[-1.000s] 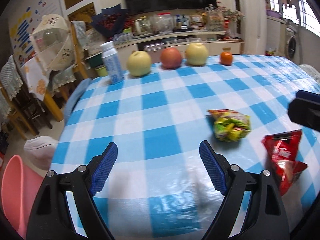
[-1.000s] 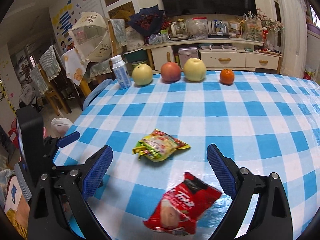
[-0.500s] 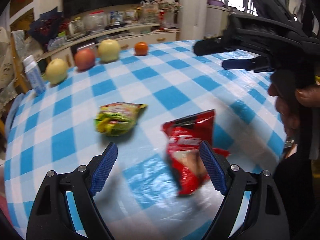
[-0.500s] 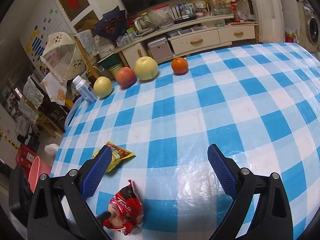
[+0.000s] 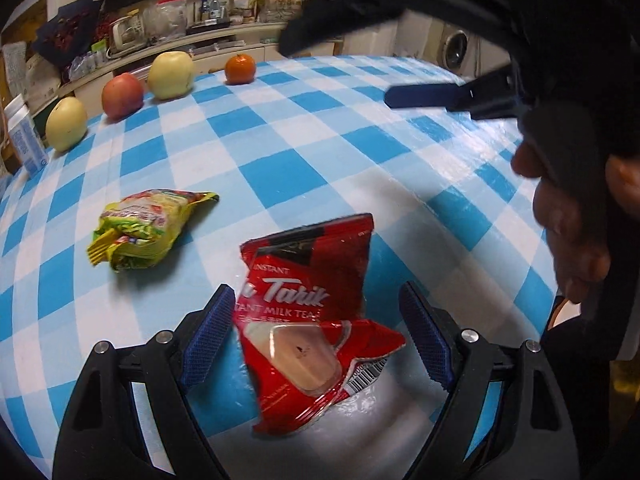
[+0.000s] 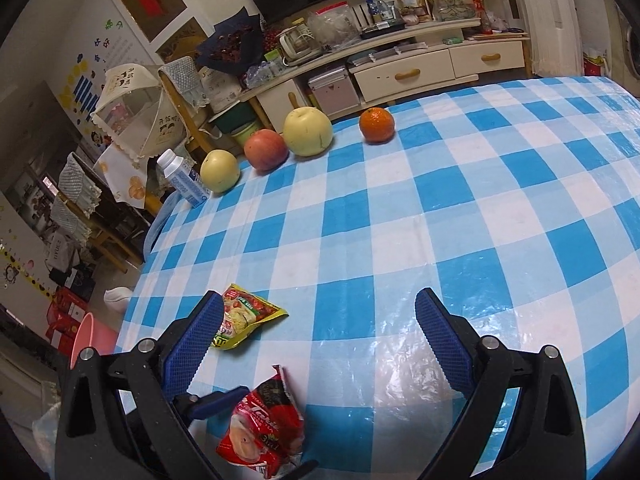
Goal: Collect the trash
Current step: 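Grasp the red Teh Tarik packet with left tool while right tool approaches the yellow noodle packet, then lift the red Tarik packet with left tool while right tool grasps the yellow noodle packet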
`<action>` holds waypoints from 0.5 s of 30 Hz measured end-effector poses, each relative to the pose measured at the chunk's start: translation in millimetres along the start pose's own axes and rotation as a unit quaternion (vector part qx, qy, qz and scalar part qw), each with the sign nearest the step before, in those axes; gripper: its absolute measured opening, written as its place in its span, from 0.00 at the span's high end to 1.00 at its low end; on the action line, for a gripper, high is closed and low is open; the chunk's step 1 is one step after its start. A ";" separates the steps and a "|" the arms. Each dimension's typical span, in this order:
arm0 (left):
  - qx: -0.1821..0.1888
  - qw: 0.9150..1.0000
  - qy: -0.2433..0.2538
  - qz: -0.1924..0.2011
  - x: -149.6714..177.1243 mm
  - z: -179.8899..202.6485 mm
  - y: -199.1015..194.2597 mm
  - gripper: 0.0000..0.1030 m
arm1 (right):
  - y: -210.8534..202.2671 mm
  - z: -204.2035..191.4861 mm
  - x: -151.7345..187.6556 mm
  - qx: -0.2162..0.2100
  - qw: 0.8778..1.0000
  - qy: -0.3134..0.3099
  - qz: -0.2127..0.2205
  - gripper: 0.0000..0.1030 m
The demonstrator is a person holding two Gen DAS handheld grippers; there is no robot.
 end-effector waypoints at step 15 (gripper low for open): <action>-0.015 0.999 -0.038 -0.003 3.6 -14.2 -3.1 0.41 | 23.6 -31.8 5.6 -0.018 0.998 -0.054 -0.034 0.08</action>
Point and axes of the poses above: each gripper's, at about its wrist camera, not at the fingertips, and y roughly the way its jaws point, z to its right, x to its underside, the point moved 1 cm from there along y, roughly the way its jaws point, and after that the axes turned 8 degrees about x, right-handed, at the moved point
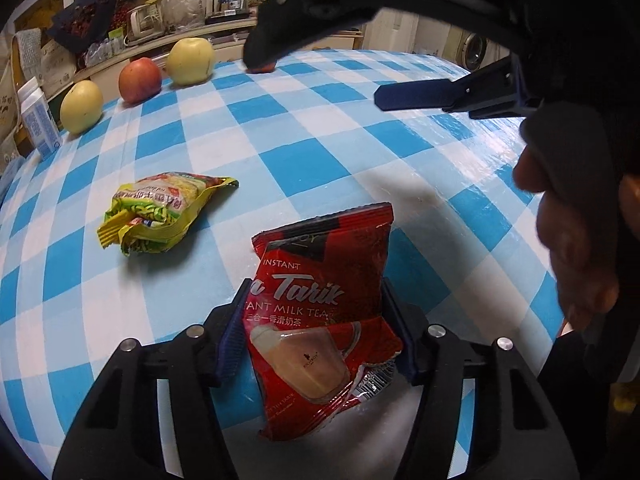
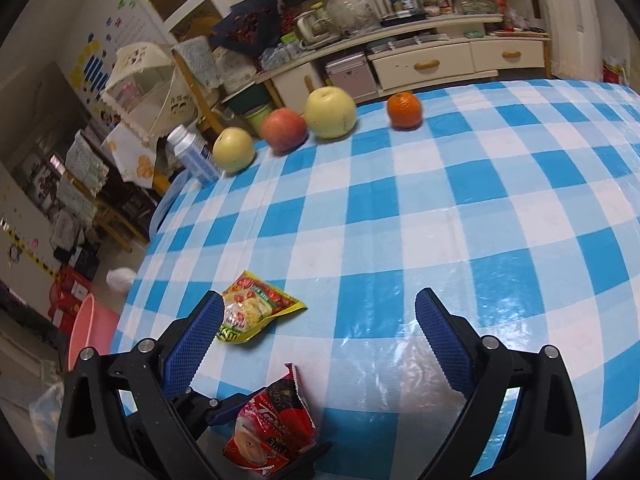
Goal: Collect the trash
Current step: 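Lift the red Tarik packet with left tool while right tool grasps the yellow noodle packet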
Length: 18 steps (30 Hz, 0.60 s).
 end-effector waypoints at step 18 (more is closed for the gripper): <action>-0.034 0.997 -0.076 0.008 25.8 -76.7 -45.5 0.41 | 56.1 -65.2 11.3 -0.024 0.992 -0.117 -0.052 0.08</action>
Point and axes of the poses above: each gripper's, at about its wrist camera, not at the fingertips, and y roughly the way its jaws point, z to its right, x to its underside, the point moved 1 cm from there along y, roughly the way its jaws point, and after that the axes turned 8 degrees about x, right-handed, at the moved point
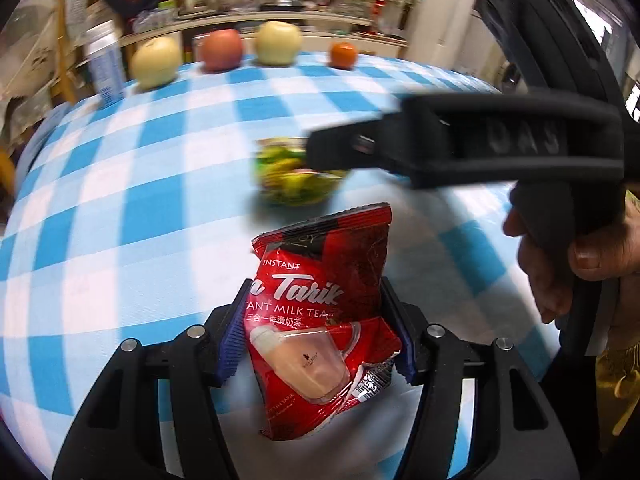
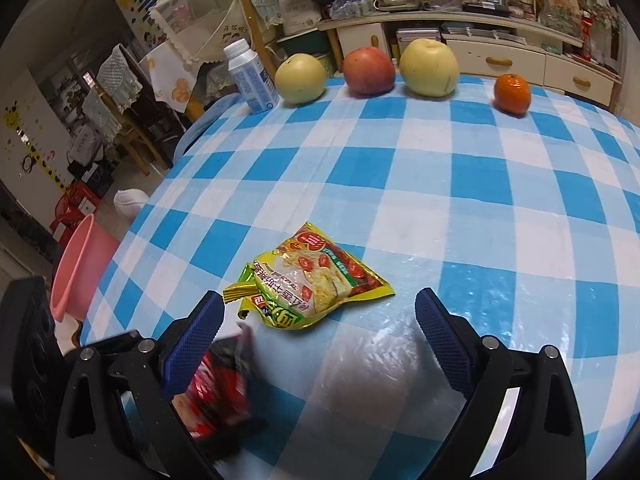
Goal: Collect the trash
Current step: 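Lift the red Tarik packet with left tool while right tool grasps the yellow noodle packet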
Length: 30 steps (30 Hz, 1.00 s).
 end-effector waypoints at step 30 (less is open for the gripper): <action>-0.044 0.990 -0.116 0.072 -6.9 -103.7 -40.3 0.41 | 38.4 -29.5 1.2 0.073 0.994 -0.086 -0.012 0.32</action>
Point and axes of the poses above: each gripper's, at about its wrist camera, not at the fingertips, and y roughly the way its jaws point, z to its right, x to its underside, the point moved 1 cm from there along y, roughly the way its jaws point, and after that the axes turned 8 degrees about x, right-handed, at the moved point
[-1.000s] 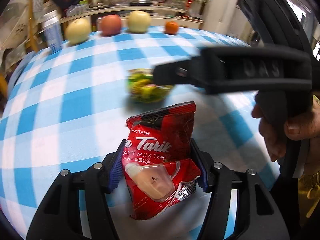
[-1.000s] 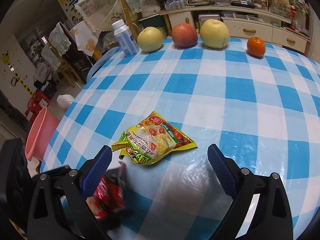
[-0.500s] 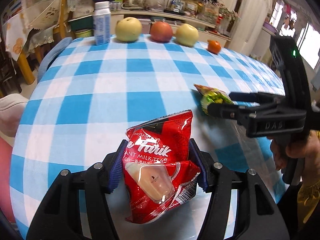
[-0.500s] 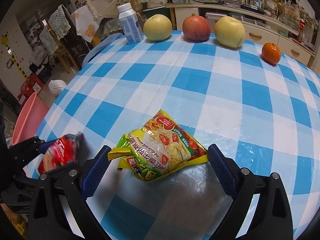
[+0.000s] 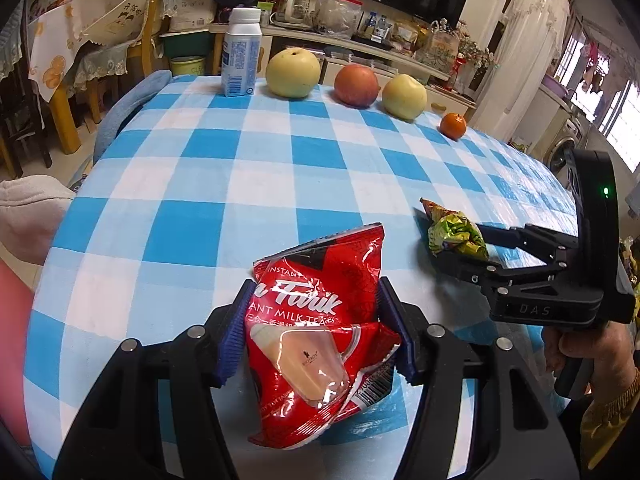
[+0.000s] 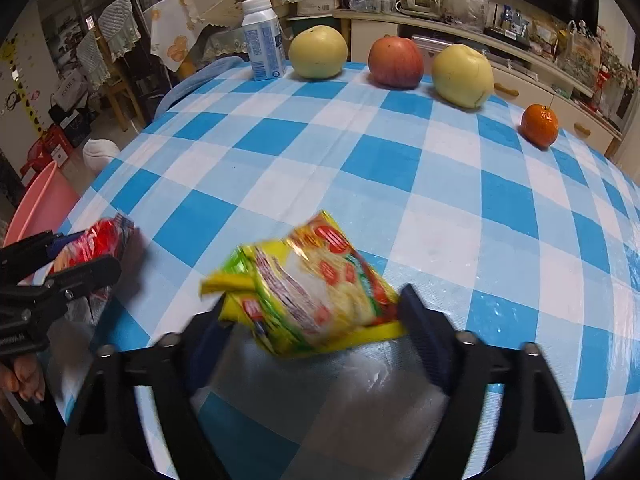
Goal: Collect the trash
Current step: 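Lift the red Tarik packet with left tool while right tool grasps the yellow noodle packet, then carry both held packets over the pink bucket and open both tools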
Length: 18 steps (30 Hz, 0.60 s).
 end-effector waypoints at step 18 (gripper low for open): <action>-0.012 0.999 -0.020 0.027 -2.9 -26.0 -24.4 0.41 | -3.6 -14.2 1.7 0.018 0.999 0.006 0.032 0.59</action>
Point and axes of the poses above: each gripper's, at about its wrist camera, not at the fingertips, and y roughly the way its jaws point, z to its right, x to its underside, the point moved 1 cm from there along y, roughly the way its jaws point, and after that the axes turned 8 degrees about x, right-handed, at the moved point
